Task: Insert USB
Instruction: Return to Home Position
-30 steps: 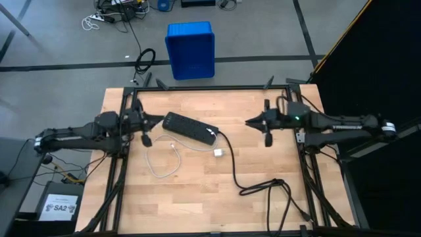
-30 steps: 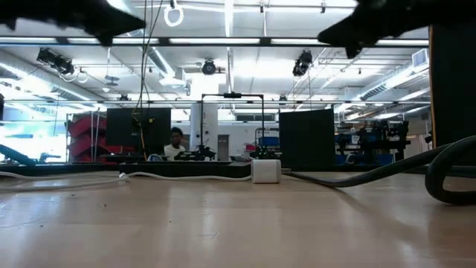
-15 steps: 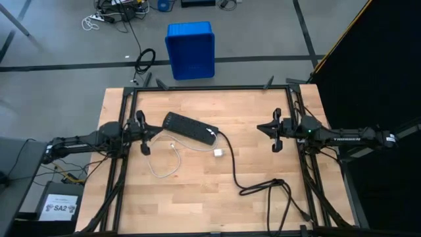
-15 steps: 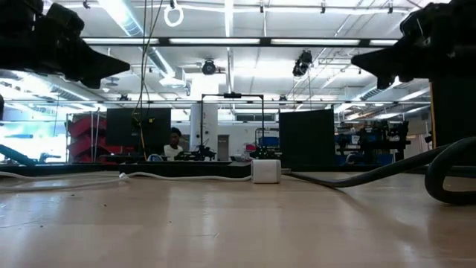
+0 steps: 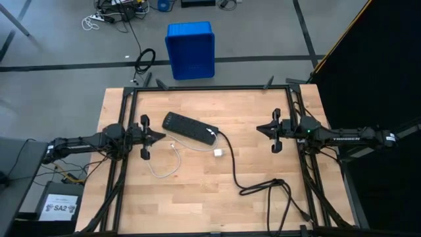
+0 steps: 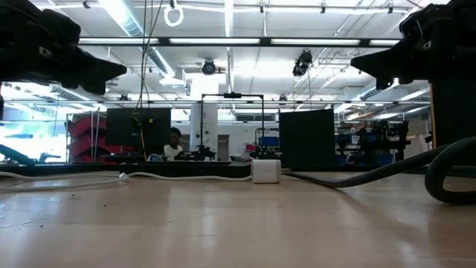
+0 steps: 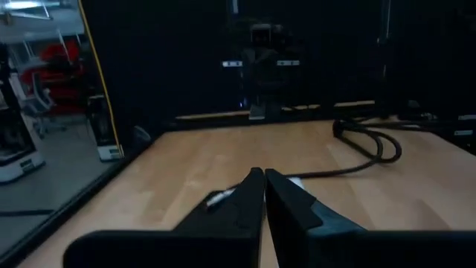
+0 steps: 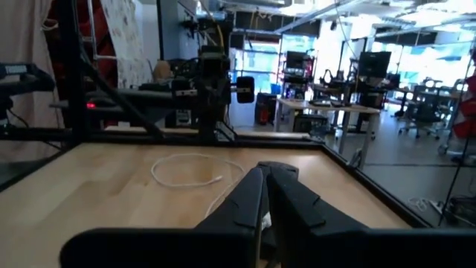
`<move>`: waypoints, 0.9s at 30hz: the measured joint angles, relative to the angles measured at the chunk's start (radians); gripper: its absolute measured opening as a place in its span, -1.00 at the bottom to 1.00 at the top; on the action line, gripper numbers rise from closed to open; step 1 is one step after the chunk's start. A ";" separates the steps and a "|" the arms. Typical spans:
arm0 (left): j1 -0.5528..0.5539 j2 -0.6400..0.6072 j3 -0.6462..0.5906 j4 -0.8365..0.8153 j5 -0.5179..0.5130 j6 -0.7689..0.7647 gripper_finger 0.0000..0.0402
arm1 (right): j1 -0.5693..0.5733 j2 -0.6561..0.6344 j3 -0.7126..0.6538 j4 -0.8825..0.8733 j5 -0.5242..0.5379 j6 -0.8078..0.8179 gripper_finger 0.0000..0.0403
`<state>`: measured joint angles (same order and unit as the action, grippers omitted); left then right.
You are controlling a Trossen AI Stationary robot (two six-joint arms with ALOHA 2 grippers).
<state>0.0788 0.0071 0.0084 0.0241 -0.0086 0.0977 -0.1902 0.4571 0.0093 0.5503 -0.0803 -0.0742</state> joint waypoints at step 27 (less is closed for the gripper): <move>0.000 0.007 -0.001 0.054 -0.011 -0.001 -1.00 | 0.000 0.001 -0.001 -0.005 0.009 0.000 -0.95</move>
<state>0.0788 0.0139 0.0078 0.0776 -0.0196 0.0971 -0.1902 0.4578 0.0086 0.5449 -0.0715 -0.0742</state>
